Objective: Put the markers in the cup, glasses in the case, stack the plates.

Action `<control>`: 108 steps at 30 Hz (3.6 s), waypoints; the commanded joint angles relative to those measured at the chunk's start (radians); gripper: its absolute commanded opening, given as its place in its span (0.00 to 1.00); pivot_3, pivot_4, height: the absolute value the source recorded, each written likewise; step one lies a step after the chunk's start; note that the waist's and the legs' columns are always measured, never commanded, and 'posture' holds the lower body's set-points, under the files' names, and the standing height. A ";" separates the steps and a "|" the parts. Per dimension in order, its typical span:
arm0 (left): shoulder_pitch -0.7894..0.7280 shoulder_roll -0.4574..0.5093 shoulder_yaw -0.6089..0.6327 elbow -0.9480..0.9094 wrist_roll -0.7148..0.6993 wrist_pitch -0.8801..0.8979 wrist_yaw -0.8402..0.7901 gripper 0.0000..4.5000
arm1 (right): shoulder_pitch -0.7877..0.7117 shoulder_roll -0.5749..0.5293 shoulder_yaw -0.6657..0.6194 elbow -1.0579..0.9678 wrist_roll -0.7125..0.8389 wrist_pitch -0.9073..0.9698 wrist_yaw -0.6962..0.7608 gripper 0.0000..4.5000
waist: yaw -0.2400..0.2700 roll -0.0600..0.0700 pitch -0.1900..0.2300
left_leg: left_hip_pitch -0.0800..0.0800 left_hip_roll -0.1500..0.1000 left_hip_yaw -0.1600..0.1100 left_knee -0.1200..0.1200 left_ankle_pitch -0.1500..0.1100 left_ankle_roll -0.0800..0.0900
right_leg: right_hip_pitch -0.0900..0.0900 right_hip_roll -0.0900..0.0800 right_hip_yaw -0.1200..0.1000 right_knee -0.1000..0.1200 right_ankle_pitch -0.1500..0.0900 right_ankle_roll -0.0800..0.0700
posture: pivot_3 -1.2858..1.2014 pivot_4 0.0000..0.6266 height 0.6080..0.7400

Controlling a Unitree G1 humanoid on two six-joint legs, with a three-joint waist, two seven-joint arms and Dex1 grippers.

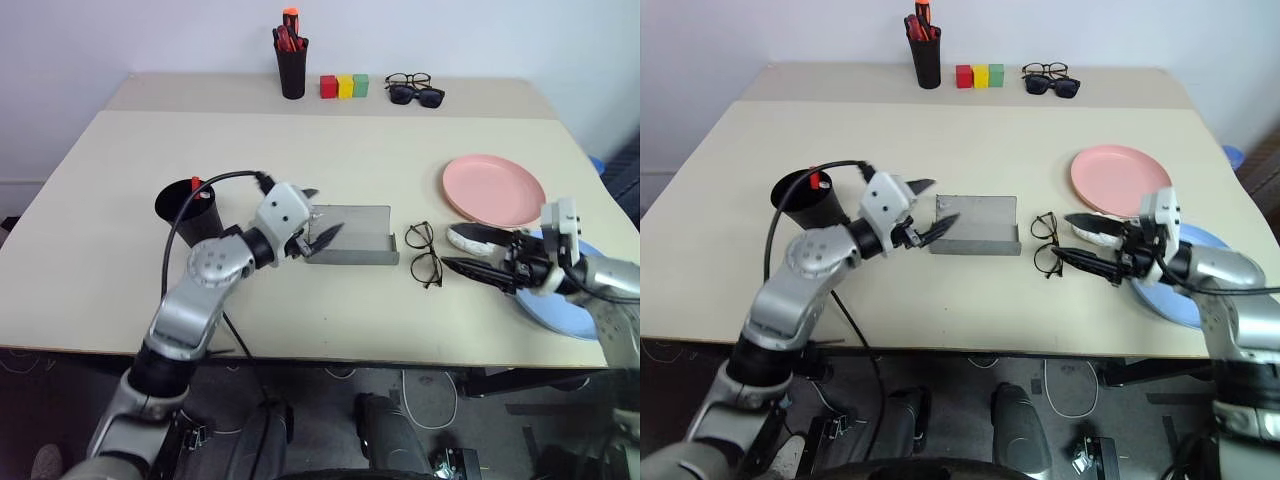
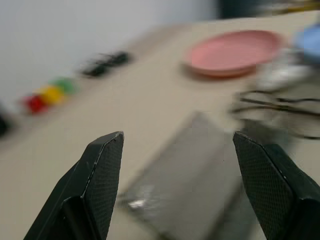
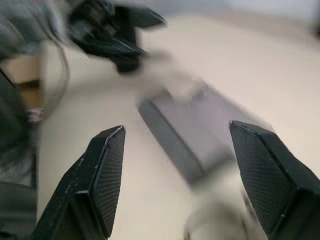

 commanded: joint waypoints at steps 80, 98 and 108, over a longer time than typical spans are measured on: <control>-0.044 0.035 0.141 0.082 -0.175 -0.076 -0.578 0.91 | -0.084 -0.012 0.068 0.171 -0.040 0.233 -0.055 0.75 | 0.006 0.002 0.000 | -0.002 0.000 0.001 0.004 -0.001 0.002 | 0.000 -0.002 0.001 -0.001 0.001 0.001 | 0.52 0.24 1.00; 0.135 0.246 0.212 -0.064 -0.342 -0.083 -0.619 0.91 | -0.322 0.071 0.185 0.516 -0.170 0.138 0.025 0.75 | 0.001 0.002 0.000 | -0.001 0.000 0.001 0.002 -0.001 0.002 | 0.000 -0.001 0.001 0.000 0.000 0.000 | 0.52 0.24 1.00; 0.138 0.248 0.205 -0.087 -0.384 -0.077 -0.603 0.91 | -0.350 0.095 0.188 0.548 -0.198 0.126 0.035 0.75 | -0.004 0.002 0.000 | -0.001 0.000 0.001 0.002 -0.001 0.002 | 0.001 -0.001 0.001 0.000 0.000 -0.001 | 0.52 0.24 1.00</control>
